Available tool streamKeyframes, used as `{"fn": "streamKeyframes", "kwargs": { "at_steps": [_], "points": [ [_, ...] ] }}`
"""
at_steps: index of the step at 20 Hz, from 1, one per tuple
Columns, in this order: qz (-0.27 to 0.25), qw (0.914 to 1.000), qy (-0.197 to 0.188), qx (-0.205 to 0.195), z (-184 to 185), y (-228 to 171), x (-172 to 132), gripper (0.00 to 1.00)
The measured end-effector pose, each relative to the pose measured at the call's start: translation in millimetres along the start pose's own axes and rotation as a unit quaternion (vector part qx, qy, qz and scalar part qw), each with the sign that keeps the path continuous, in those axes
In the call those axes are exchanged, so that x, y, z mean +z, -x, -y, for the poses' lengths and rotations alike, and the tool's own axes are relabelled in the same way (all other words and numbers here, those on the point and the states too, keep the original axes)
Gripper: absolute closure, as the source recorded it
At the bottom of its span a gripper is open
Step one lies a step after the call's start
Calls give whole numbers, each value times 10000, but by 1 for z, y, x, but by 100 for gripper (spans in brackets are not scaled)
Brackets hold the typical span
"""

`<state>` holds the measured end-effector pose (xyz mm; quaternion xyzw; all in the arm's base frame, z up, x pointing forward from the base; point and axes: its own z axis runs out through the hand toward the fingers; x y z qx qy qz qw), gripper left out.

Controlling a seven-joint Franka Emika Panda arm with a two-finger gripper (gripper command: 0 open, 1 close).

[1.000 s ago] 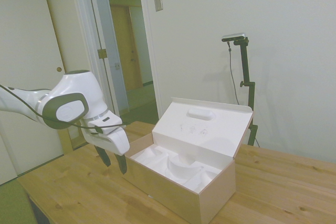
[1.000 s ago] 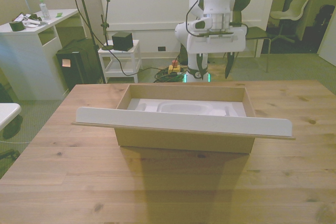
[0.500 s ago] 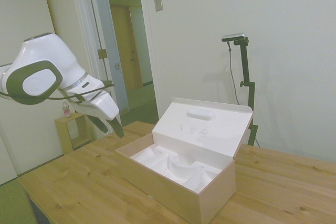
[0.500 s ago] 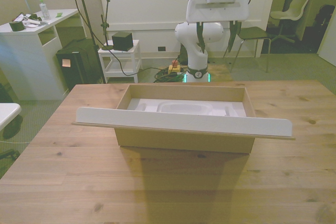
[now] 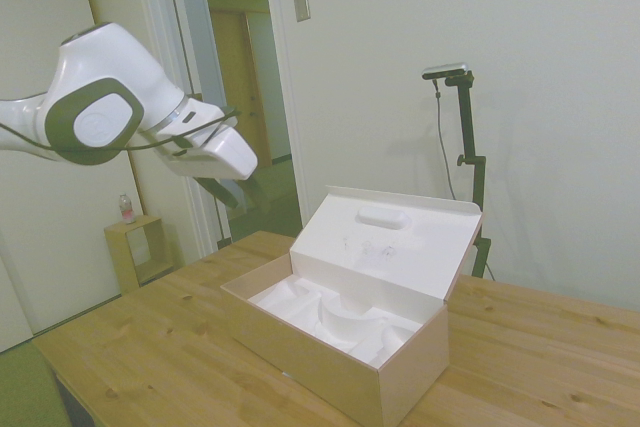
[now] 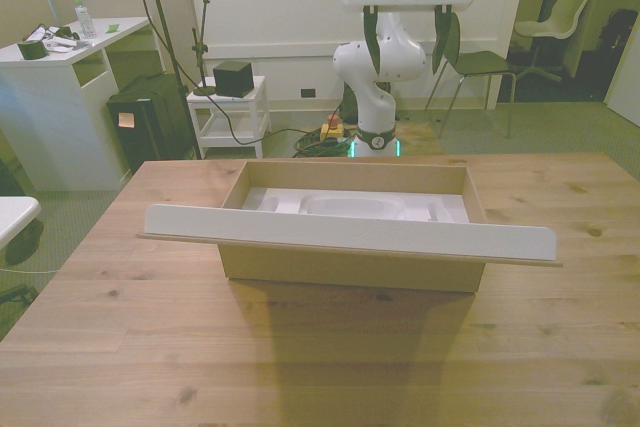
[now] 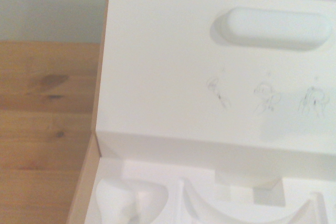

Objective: Close the box

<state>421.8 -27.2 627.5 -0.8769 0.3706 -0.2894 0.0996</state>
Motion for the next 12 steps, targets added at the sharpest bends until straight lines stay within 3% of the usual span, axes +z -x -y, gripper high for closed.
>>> {"fn": "streamKeyframes", "kwargs": {
  "at_steps": [12],
  "points": [
    [-246,9993,52,-261,83,-104,-9,0]
  ]
}}
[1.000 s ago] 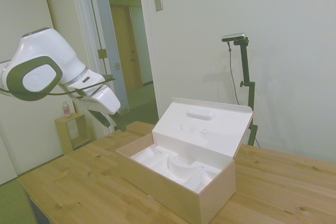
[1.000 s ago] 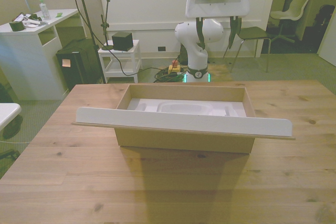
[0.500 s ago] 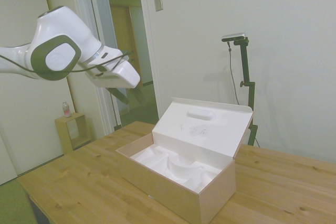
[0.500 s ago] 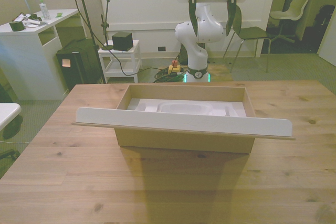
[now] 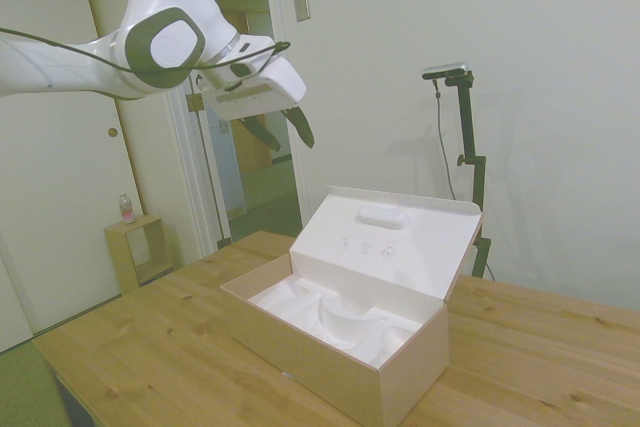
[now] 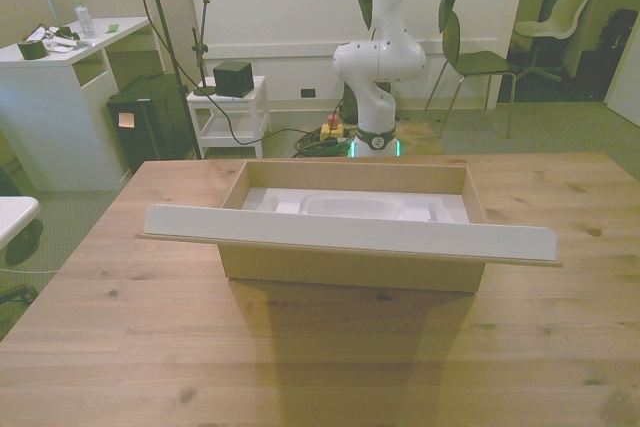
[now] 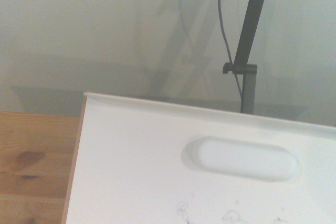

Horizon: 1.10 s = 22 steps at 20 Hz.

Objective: Close the box

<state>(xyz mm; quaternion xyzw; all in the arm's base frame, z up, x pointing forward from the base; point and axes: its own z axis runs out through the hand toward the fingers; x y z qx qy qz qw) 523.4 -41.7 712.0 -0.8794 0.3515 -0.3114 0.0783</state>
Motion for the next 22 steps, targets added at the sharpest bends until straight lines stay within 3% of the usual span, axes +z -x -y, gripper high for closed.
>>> {"fn": "streamKeyframes", "kwargs": {
  "at_steps": [12,22],
  "points": [
    [-116,9999,31,-123,34,-75,51,0],
    [-95,9998,-44,-152,63,-104,130,0]
  ]
}}
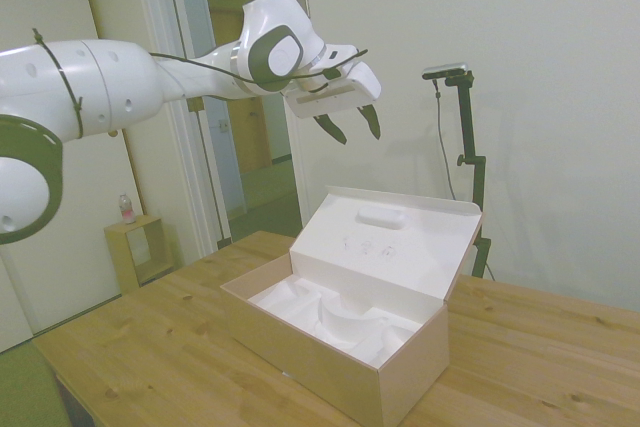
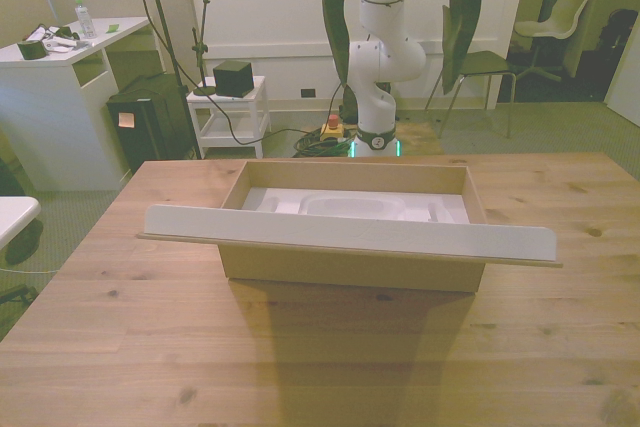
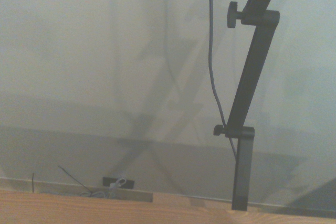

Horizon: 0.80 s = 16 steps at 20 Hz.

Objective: Close the box

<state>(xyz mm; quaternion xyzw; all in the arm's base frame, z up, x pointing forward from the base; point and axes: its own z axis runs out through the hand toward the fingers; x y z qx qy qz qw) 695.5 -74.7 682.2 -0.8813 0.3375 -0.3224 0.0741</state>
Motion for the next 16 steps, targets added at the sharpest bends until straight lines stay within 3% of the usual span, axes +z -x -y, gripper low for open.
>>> {"fn": "streamKeyframes", "kwargs": {
  "at_steps": [8,16],
  "points": [
    [179,9997,140,-32,8,0,101,0],
    [512,9975,477,65,-18,5,154,0]
  ]
}}
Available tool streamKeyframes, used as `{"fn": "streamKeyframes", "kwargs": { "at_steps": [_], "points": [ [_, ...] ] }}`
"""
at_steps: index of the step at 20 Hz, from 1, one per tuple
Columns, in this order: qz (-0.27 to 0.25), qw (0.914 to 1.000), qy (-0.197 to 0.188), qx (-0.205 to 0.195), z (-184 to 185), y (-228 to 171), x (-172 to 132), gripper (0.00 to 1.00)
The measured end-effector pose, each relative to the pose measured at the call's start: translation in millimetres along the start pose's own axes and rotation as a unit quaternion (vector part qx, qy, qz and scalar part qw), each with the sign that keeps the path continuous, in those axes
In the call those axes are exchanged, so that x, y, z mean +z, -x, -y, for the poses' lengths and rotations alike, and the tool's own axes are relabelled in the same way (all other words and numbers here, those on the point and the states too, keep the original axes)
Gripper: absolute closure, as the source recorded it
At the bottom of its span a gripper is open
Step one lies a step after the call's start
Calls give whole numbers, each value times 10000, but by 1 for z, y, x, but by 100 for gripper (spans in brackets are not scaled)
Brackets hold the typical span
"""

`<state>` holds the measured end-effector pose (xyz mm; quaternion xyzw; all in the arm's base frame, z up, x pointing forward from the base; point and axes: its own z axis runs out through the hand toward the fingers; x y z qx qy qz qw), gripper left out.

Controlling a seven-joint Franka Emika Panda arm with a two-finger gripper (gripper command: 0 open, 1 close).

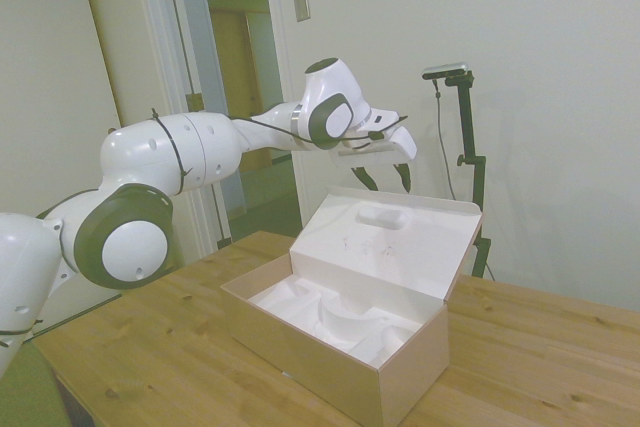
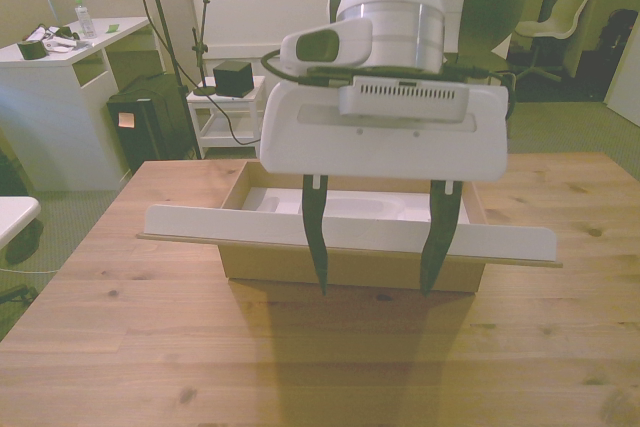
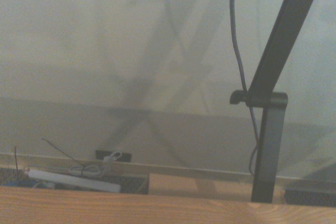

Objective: Close the box

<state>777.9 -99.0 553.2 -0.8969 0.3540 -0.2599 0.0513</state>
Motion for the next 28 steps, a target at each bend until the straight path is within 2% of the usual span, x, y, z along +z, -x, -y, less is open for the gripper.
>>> {"fn": "streamKeyframes", "kwargs": {
  "at_steps": [3,6,14,19,28],
  "points": [
    [270,9996,109,57,-4,5,6,0],
    [365,9992,99,146,-6,4,-2,0],
    [1008,9922,545,494,-29,32,-76,0],
    [1314,9866,718,651,-39,74,-95,0],
    [1543,9799,840,940,-58,176,-90,0]
  ]
}}
